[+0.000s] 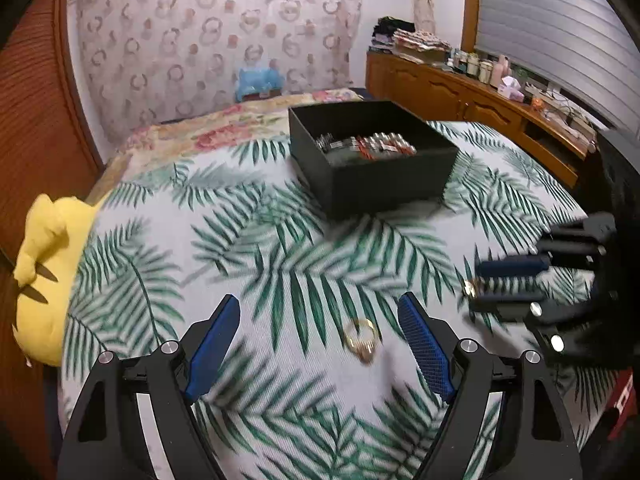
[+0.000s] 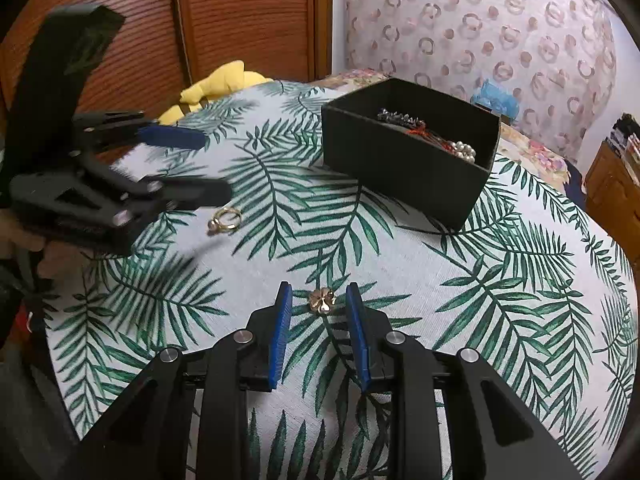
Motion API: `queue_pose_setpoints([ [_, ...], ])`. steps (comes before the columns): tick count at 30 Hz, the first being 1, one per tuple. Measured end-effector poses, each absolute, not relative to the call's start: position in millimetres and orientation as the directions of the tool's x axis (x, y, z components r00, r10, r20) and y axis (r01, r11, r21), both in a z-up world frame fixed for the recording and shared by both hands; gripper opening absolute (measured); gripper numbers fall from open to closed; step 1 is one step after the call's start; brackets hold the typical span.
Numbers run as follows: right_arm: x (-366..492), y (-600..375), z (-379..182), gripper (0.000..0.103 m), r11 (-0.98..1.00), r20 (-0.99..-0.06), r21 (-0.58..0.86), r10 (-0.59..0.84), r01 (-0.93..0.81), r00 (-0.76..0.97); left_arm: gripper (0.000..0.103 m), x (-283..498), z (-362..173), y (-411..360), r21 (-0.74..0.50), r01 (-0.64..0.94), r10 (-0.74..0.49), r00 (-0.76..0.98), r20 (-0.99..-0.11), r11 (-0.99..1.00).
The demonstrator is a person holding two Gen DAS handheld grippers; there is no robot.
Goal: Organize jewelry
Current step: 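Move the right tool to the gold stud while the left tool approaches the gold ring, then grasp the gold stud with the right tool while the left tool grasps the gold ring, then lower the stud and ring into the black box and open both tools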
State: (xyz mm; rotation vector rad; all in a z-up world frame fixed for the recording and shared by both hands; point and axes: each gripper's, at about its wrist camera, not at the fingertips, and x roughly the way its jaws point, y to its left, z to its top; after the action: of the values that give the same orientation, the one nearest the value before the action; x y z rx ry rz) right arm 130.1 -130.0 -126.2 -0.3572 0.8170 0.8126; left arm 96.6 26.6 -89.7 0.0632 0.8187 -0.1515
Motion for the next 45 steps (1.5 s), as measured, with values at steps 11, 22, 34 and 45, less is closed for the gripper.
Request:
queue_pose_setpoints([
  [11,130.3,-133.3,-125.3,0.015,0.657,-0.748,0.016,0.508,-0.754,0.427,0.064,88.1,-102.2,8.0,-0.008,0.218,-0.15,0.643,-0.751,0.976],
  [22,130.7,-143.0,-111.5,0.015,0.668,-0.715,0.028,0.534,-0.743,0.452,0.019,92.0,-109.4,5.3,0.014,0.221,-0.136,0.648,-0.75,0.975],
  [34,139.0,-150.3,-85.5,0.015,0.662,-0.671,0.022,0.566,-0.75,0.479,0.019,100.8,-88.6,12.8,0.002,0.171,-0.122,0.709,-0.694,0.985],
  [45,185.2,-145.7,-61.9,0.015,0.673,-0.63,0.02,0.582,-0.739,0.513,0.019,131.5,-63.9,11.5,-0.007,0.173,-0.133,0.734,-0.666,0.985],
])
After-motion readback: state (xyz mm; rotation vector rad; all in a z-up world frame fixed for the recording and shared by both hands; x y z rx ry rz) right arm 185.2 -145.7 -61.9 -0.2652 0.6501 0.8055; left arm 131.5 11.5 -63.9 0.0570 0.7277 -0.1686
